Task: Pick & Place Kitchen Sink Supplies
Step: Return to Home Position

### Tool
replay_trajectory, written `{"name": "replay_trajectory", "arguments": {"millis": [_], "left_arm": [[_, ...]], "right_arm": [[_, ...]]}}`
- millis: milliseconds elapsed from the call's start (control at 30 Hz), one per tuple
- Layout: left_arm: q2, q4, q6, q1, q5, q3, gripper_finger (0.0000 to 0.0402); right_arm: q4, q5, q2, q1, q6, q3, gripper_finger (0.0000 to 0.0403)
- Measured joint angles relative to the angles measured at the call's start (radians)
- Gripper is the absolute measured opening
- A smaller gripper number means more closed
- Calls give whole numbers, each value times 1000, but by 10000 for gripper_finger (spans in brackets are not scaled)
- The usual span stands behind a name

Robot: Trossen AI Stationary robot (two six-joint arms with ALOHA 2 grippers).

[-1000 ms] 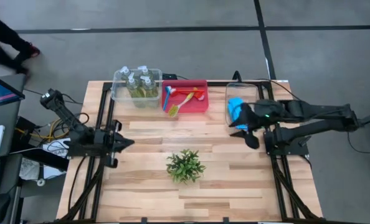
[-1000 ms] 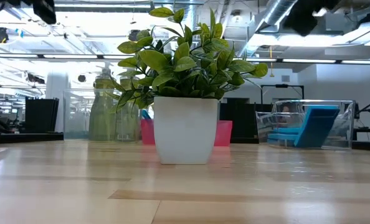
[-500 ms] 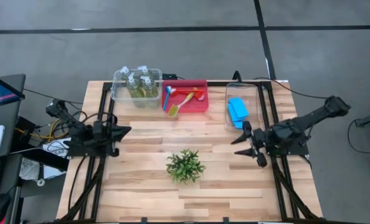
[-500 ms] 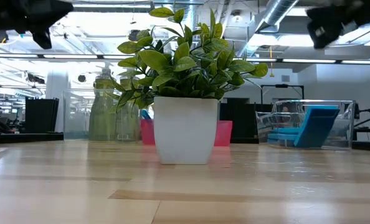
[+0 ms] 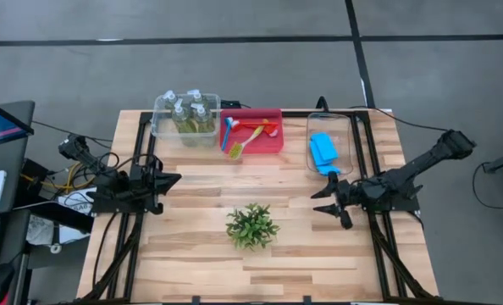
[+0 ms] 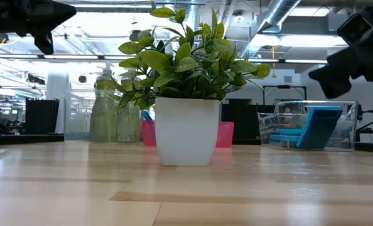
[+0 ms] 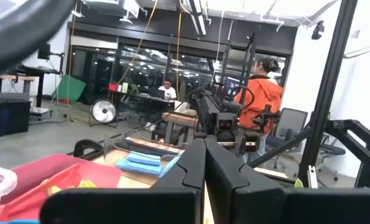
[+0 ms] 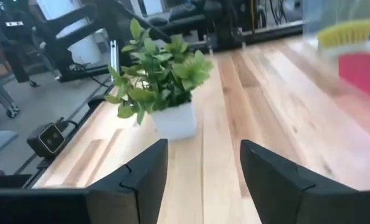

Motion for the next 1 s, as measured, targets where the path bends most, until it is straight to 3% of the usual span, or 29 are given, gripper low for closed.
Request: {"name": "replay_trajectory", "arguments": {"millis": [267, 1000], "left_arm": [[0, 41, -140, 0, -2, 1, 4], [1, 42, -146, 0, -3, 1, 4]], "right_arm": [[-44, 0, 0, 14, 125, 0, 194], [-47, -2, 0, 14, 136, -1, 194]]}}
